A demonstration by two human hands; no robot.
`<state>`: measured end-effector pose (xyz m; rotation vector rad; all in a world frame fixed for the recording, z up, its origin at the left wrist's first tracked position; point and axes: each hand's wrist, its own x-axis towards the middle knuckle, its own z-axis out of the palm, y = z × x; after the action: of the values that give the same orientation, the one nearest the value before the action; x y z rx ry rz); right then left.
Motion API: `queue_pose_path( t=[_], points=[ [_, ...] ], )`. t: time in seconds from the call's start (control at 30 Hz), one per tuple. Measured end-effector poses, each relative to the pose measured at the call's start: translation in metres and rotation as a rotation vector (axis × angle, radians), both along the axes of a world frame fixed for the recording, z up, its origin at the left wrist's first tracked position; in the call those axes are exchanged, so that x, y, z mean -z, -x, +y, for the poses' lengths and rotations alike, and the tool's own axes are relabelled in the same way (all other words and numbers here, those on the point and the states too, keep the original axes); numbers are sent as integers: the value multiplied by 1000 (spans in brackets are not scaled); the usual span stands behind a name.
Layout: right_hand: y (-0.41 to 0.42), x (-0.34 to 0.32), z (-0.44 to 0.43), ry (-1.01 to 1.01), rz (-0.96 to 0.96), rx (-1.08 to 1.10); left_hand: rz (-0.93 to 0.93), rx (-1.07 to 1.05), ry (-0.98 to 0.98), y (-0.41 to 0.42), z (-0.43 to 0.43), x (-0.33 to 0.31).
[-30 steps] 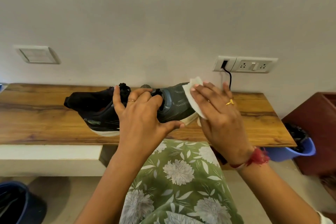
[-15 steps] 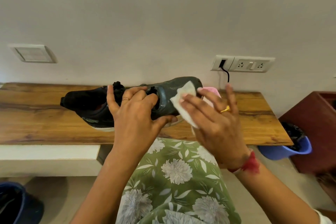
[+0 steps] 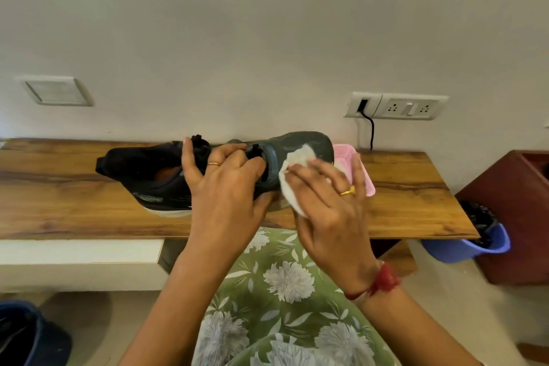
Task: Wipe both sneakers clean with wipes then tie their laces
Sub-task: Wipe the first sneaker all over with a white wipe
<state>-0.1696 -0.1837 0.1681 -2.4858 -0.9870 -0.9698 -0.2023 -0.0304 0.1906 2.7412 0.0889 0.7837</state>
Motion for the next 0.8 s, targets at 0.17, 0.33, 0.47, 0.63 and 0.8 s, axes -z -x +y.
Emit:
queue_pose_path(
  t=[0.17, 0.33, 0.47, 0.63, 0.8],
  points=[
    [-20, -8, -16, 21, -27, 99, 3, -14, 26, 1, 2, -2],
    [-6, -5, 0, -6, 39, -93, -17, -29, 29, -1, 2, 0],
    [-14, -14, 6, -91, 113, -18, -11, -31, 60, -3, 0, -1],
    [6, -7, 19, -193, 192, 9, -29, -74, 115, -2, -3, 2],
    [9, 0, 14, -103, 128, 18, -33, -81, 133, -2, -3, 1]
  ],
)
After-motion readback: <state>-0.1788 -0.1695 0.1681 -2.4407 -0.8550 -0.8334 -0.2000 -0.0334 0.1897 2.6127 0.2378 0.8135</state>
